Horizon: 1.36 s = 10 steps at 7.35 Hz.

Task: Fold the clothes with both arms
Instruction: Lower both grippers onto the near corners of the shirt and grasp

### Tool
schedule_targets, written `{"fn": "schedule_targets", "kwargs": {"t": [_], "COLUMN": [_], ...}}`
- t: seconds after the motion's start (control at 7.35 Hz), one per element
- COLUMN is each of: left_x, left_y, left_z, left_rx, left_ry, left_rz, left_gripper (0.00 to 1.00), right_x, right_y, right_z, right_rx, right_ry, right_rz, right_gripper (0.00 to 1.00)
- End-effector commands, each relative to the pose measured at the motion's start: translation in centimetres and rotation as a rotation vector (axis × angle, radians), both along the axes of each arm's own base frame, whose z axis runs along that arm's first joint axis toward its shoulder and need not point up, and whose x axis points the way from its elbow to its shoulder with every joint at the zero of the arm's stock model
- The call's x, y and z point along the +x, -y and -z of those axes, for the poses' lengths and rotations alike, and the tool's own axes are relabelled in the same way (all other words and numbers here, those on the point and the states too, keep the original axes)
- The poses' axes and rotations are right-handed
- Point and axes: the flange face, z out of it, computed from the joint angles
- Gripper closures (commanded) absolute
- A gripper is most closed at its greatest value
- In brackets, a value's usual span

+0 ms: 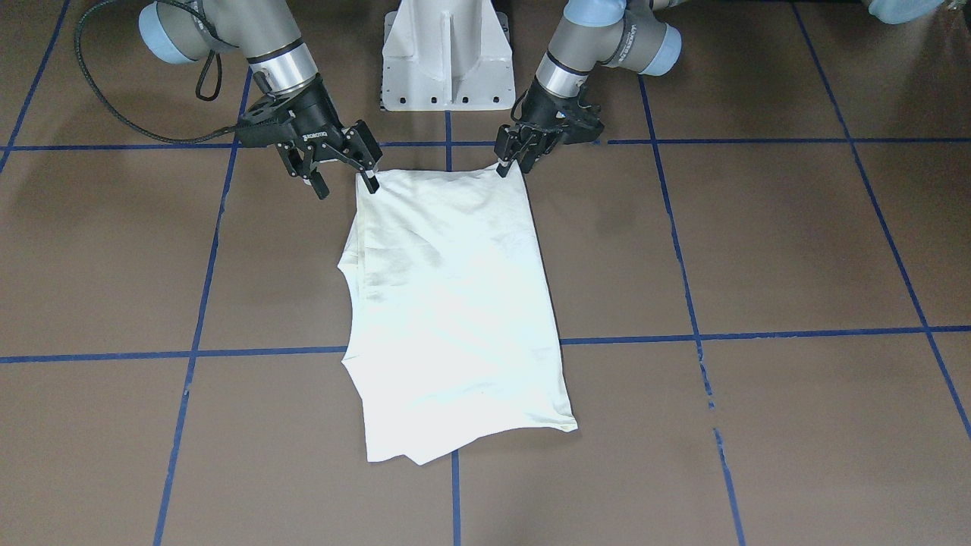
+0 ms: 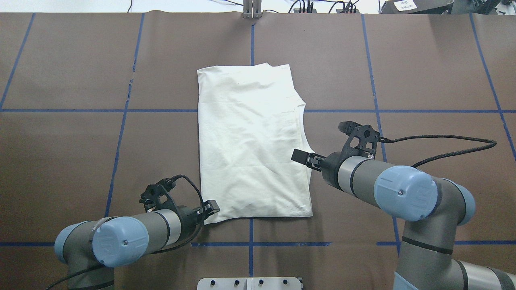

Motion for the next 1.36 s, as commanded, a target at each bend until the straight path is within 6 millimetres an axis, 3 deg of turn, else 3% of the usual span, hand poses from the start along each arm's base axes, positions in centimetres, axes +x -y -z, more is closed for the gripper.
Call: {"fn": "schedule_targets", "kwargs": {"t": [0.0, 0.14, 0.27, 0.41, 0.54, 0.82, 0.95, 1.09, 1.23], "left_x": [0.3, 0.3, 0.3, 0.2, 0.1, 0.0, 0.0, 0.0, 0.0], "left_y": [-0.9, -1.0, -1.0, -1.0, -0.9, -0.9, -0.9, -0.9, -0.9], "left_z": [0.1, 0.4, 0.3, 0.1, 0.1, 0.8, 0.9, 1.0, 1.0], "left_rx": [0.0, 0.001, 0.002, 0.004, 0.011, 0.018, 0.019, 0.019, 0.019], "left_ry": [-0.002, -0.006, -0.006, -0.001, 0.0, -0.008, -0.009, -0.011, -0.011], "left_rz": [-0.015, -0.017, -0.018, -0.017, -0.015, -0.009, -0.008, -0.008, -0.008], "left_gripper": [0.55, 0.63, 0.87, 1.0, 1.0, 1.0, 1.0, 1.0, 1.0], "right_x": [0.0, 0.0, 0.0, -0.3, -1.1, -3.1, -4.4, -5.2, -5.7], "right_y": [0.0, 0.0, 0.0, 0.1, 0.3, 0.7, 1.2, 1.4, 1.4], "right_z": [0.0, -0.1, -0.1, -0.7, -1.5, -3.0, -2.4, -1.6, -2.4], "right_rx": [-0.006, -0.006, -0.009, -0.013, -0.046, -0.142, -0.175, -0.189, -0.208], "right_ry": [0.003, 0.002, 0.003, -0.01, -0.013, -0.02, -0.041, -0.085, -0.142], "right_rz": [-0.003, -0.003, -0.004, -0.006, -0.017, -0.062, -0.077, -0.079, -0.08], "right_gripper": [0.0, 0.0, 0.0, 0.0, 0.01, 0.13, 0.22, 0.22, 0.21]}}
